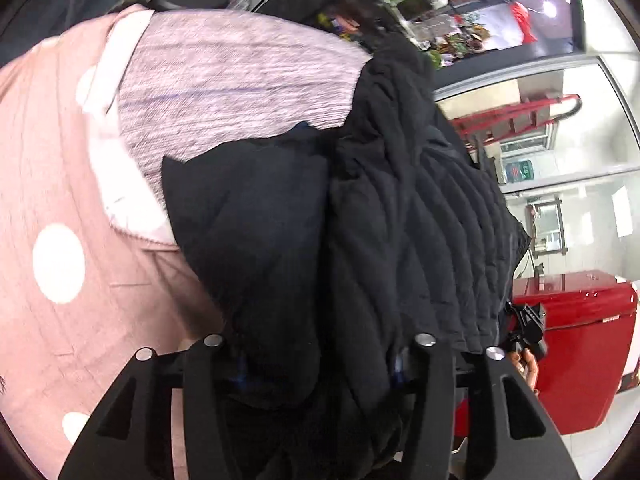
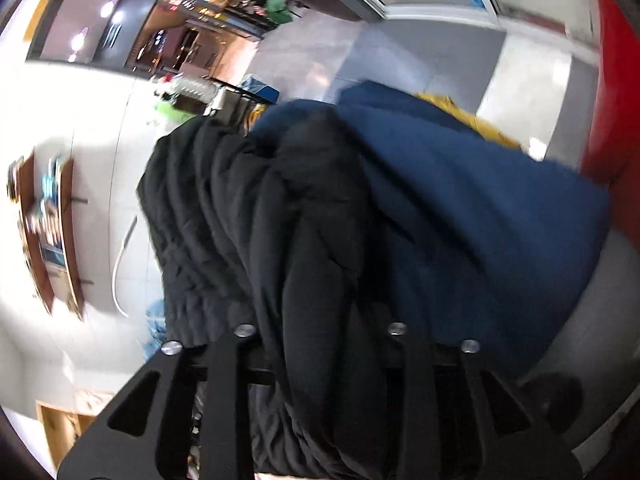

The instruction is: Fold large clothes

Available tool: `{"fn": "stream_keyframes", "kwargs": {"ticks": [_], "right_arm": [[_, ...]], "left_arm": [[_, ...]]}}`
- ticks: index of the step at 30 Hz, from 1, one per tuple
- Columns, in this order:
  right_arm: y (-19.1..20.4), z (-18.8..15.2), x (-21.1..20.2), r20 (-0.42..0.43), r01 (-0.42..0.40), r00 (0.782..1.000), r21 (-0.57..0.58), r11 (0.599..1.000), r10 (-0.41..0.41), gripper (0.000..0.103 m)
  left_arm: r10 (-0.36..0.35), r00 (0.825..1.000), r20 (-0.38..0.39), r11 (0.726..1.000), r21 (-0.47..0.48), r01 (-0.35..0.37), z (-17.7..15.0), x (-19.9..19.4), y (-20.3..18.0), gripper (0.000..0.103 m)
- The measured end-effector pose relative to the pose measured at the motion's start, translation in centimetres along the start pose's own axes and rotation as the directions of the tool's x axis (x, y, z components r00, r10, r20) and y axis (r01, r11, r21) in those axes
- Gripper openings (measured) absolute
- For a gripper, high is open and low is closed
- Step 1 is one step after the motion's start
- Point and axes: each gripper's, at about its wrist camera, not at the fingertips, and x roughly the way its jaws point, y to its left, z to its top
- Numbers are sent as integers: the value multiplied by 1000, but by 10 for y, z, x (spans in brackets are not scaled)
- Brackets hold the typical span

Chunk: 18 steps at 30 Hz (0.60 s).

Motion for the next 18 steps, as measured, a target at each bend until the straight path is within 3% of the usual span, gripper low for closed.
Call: {"fn": "stream_keyframes", "kwargs": {"ticks": [4,10,13,15,18], "right_arm": [[2,2,13,-9,10,1000,24,1000,-10,42],[-15,0,11,6,16,1000,34,999,-16,49],[-5,-5,5,41,45,998,22,999,-46,59],[-3,-4,0,84,73,994,30,997,-76,72],[5,-9,-18,164,55,985,54,997,-63,76]], "left_arm": [[23,1000,6,1000,-17,-23,-3,8,11,73],[-6,1000,14,996,-90,7,-19,-1,27,84],[35,999,24,997,-70,-33,-16,-11,11,86],[90,995,47,995,-52,-87,-16,-26,4,88],[162,980,113,987,-35,-159,-18,-54,-8,93]]}}
